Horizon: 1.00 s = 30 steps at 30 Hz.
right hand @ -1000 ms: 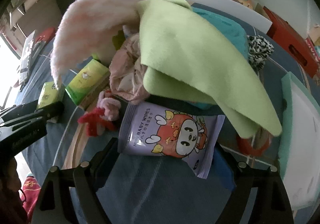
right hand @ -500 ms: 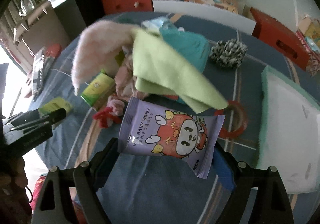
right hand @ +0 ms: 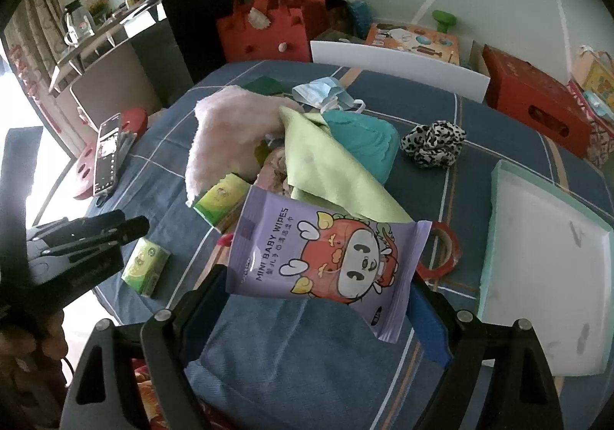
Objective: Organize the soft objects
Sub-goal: 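Carry wipes packet with right tool while left tool carries tissue pack to tray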
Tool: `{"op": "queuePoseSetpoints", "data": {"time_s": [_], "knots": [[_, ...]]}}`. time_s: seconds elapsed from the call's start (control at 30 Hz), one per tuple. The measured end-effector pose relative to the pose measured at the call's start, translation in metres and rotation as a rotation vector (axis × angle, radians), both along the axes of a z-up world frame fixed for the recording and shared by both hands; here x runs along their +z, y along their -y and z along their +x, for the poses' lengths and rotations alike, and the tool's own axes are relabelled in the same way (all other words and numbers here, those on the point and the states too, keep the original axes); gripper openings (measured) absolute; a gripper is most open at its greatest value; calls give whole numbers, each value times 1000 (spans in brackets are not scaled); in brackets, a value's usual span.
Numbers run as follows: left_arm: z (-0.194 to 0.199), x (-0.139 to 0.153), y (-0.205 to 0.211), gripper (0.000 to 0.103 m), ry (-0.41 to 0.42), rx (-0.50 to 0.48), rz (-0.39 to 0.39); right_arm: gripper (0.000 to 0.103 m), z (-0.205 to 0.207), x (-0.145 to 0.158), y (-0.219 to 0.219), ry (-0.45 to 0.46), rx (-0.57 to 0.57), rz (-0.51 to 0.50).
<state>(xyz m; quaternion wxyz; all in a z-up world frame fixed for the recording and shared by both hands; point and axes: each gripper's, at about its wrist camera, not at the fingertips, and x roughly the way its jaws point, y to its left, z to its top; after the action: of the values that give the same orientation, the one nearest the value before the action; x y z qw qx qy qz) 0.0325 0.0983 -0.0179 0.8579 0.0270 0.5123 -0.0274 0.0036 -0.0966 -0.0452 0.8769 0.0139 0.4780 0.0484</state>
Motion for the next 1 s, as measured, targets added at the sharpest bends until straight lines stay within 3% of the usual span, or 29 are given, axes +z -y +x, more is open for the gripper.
{"op": "queuePoseSetpoints", "data": {"time_s": [0.13,0.2,0.27,0.53,0.63,1.0], "knots": [[4,-12,-12,38,-39,19,-48,89,-7,9,-2,-3,-3,5],[5,-17,-18,44,-54,21,-58,89,-8,9,-2,-4,-5,6],[5,-22,-20,52,-62,22,-50,89,-7,8,0,-7,-6,8],[-2,-44,-20,54,-124,-18,-22,89,-7,6,1,-12,-9,6],[-6,-51,-20,62,-134,-22,-3,89,-7,7,0,-15,-7,2],[-5,-75,-27,61,-176,-6,4,89,-6,4,-2,-24,6,-8]]}}
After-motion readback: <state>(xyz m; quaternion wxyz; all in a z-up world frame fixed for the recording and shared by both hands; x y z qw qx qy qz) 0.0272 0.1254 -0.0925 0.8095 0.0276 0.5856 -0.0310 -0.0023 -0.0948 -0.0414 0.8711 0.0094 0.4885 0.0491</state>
